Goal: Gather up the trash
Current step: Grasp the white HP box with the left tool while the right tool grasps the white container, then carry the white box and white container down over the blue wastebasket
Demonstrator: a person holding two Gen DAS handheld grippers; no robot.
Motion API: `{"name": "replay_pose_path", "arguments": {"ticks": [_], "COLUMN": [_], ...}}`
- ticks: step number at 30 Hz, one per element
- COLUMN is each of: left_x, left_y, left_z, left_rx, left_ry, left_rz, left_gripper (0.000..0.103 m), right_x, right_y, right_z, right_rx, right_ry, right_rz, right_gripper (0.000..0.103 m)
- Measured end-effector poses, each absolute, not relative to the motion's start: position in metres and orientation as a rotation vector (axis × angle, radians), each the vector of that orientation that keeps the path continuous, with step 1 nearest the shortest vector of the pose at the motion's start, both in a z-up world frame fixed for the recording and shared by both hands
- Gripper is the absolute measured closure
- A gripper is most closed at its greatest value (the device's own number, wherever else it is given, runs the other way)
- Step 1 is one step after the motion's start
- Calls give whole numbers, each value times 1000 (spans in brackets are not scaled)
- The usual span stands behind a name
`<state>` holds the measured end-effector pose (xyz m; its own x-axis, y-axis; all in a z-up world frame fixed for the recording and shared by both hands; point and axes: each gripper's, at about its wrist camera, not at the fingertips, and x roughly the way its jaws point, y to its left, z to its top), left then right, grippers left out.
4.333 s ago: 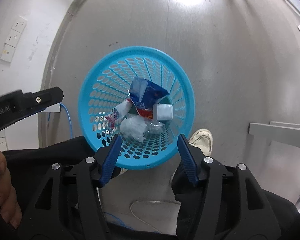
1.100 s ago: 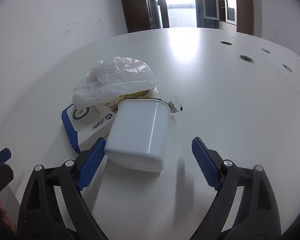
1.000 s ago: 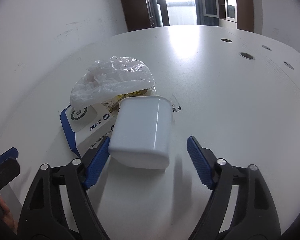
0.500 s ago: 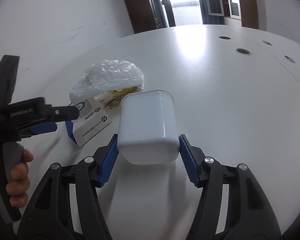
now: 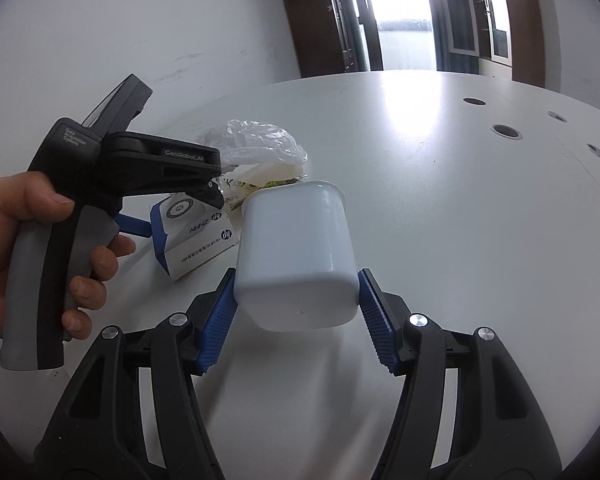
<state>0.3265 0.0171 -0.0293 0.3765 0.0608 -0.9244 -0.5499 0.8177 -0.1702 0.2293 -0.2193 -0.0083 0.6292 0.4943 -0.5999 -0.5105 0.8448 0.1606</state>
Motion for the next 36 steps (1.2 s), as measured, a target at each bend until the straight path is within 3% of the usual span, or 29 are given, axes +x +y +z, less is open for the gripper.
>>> {"name": "replay_pose_path", "arguments": {"ticks": [9,22,36], "left_x": [341,282,192], "left_y": [15,41,49], "left_z": [-42,-41,-6], "left_rx": [-482,-400,-289], "left_ry": [1172,1158,962], "left_rz": [426,250,128], "left_gripper": [6,19,20], "right_x": [236,232,178], "right_y": [-227,-219,-189], "right_z": [-8,-6,3], "right_rx": [13,-36,-119], "right_ry": [691,674,655], "right_rz": [593,563,572], "right_gripper": [46,46,47]}}
